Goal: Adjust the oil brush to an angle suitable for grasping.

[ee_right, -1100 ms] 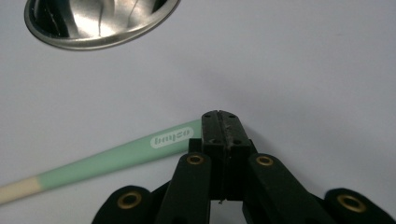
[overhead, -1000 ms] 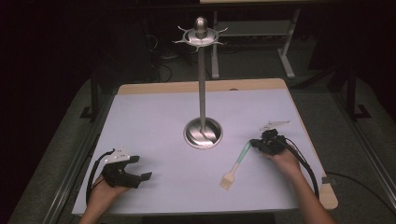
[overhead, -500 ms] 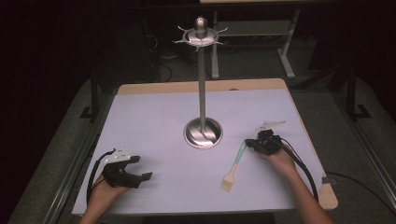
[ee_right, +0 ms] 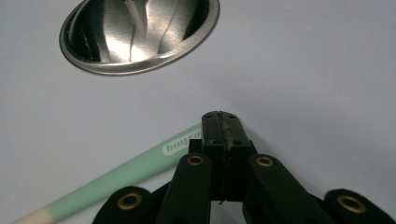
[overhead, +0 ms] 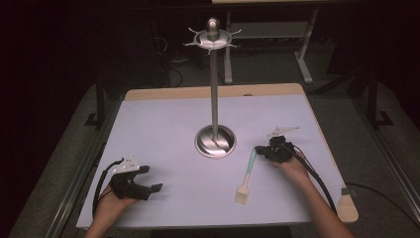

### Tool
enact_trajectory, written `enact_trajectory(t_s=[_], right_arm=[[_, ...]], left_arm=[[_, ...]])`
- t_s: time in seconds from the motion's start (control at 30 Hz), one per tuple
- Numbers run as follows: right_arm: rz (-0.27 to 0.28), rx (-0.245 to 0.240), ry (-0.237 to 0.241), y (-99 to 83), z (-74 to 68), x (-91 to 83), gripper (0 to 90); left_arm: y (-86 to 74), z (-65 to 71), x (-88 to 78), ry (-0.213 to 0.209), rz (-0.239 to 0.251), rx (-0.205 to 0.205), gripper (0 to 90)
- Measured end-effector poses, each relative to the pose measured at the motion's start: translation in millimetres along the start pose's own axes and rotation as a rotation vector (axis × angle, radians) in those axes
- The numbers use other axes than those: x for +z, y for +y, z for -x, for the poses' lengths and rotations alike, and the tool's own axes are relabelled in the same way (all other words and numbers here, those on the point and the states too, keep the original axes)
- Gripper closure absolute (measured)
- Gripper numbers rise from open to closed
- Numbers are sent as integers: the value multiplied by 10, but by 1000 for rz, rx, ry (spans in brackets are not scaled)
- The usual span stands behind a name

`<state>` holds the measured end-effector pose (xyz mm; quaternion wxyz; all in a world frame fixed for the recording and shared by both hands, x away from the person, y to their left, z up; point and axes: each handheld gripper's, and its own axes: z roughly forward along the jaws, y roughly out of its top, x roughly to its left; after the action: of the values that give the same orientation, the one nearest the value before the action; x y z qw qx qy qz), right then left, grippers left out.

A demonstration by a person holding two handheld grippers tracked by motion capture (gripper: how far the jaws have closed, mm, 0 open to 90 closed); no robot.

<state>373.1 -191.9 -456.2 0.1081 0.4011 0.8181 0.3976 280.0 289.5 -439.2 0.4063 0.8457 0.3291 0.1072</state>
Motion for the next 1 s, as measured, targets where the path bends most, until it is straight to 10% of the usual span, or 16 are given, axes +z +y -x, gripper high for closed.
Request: enact_trajectory(t_s=[1.0], right_arm=[[-78,-79,38,328,-256,297,898]], left_arm=[[5,18,10,-7,-4,1,132]])
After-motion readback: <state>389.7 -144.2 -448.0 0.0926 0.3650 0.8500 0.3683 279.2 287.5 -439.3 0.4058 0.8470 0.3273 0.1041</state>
